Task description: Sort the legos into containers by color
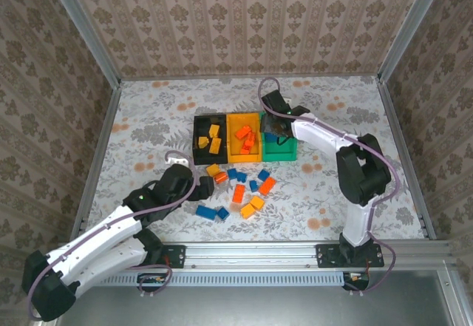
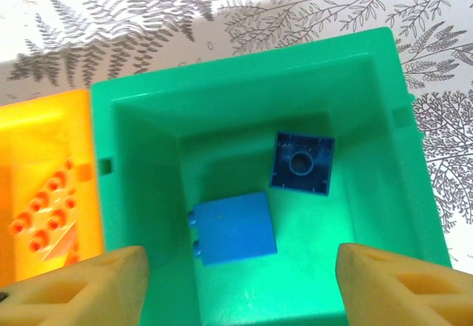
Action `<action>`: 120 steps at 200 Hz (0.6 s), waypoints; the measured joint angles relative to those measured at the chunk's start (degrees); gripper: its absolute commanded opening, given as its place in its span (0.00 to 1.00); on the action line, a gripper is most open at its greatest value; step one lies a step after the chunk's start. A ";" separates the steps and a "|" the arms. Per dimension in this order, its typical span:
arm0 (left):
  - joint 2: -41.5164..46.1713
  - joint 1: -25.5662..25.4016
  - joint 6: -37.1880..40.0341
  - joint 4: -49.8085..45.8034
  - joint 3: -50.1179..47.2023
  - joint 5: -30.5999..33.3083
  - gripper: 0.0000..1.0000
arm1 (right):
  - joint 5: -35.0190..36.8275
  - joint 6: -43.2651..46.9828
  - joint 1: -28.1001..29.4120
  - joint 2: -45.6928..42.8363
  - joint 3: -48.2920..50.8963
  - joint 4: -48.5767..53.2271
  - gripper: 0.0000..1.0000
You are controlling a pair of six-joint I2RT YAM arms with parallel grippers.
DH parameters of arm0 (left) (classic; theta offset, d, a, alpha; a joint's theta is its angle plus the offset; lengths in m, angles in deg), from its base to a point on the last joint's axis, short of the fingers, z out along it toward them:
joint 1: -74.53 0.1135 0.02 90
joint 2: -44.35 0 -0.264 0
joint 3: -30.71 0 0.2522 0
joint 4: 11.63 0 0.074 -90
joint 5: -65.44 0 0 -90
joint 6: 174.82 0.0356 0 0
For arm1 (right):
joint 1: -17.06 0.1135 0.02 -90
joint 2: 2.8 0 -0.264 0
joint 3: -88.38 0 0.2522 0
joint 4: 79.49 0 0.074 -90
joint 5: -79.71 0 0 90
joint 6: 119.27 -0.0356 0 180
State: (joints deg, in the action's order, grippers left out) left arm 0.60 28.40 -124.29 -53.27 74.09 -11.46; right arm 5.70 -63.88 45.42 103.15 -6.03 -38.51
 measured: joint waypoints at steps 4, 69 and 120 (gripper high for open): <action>0.04 0.09 0.00 -0.04 0.00 -0.02 1.00 | -0.11 -0.04 0.26 -1.20 0.79 -0.02 0.73; 0.37 1.55 0.00 0.17 0.00 -0.44 1.00 | -4.72 0.87 9.55 -18.12 15.13 -1.75 0.70; 0.37 3.45 -0.02 0.94 -0.76 -1.14 1.00 | -9.64 1.46 17.99 -17.70 23.91 -1.90 0.62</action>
State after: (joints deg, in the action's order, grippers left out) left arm 0.97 31.85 -124.31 -52.33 73.33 -12.60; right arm -3.94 -62.41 63.41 85.45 17.89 -40.41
